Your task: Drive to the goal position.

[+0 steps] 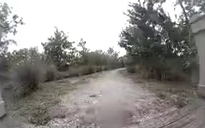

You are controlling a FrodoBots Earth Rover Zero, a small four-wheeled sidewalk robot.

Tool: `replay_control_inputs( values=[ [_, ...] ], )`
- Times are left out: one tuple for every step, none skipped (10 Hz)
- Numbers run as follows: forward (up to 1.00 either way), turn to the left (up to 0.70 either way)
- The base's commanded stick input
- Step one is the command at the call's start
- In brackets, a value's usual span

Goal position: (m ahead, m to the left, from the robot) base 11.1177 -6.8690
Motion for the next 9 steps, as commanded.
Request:
replay_control_inputs(
  values=[
    [0.70, 0.00],
    [0.70, -0.03],
    [0.70, -0.35],
    [0.70, -0.35],
    [0.70, -0.16],
    [0.70, 0.00],
    [0.70, 0.00],
    [0.70, 0.00],
    [0.70, 0.00]
  ],
)
